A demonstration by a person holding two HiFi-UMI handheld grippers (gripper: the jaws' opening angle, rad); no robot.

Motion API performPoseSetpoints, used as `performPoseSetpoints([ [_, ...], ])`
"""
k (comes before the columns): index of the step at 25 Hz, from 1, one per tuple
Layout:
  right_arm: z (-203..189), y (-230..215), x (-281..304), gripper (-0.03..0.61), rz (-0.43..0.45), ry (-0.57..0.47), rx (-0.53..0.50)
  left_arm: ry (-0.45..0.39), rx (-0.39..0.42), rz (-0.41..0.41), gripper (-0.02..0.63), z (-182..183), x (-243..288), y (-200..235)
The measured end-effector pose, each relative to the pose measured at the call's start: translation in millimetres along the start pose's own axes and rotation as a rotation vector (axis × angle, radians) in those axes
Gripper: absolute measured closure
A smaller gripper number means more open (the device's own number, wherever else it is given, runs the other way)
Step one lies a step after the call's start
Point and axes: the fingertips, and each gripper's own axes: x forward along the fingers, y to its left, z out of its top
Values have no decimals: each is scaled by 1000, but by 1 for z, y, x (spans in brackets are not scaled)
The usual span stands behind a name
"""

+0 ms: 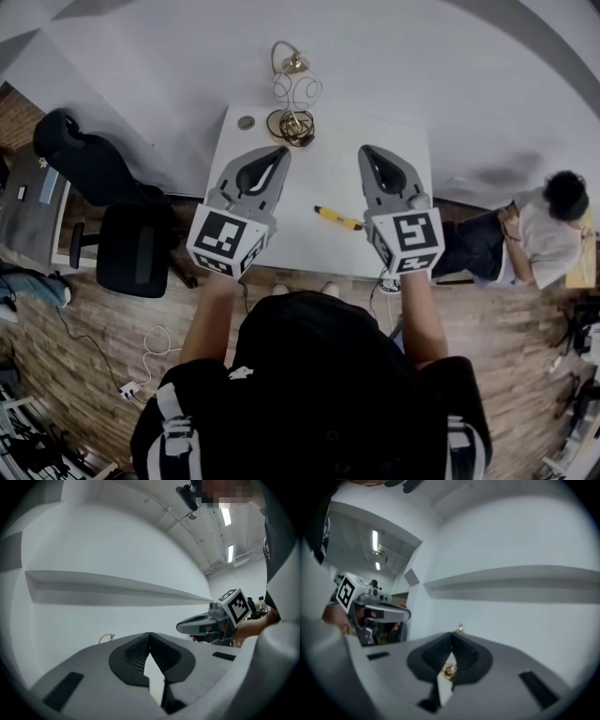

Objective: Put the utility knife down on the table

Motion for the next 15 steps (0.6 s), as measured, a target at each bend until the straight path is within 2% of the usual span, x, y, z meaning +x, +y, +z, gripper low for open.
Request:
performPoseSetpoints([
  [15, 4, 2, -1, 545, -4, -6, 1, -7, -3, -7, 593, 1, -1, 0],
])
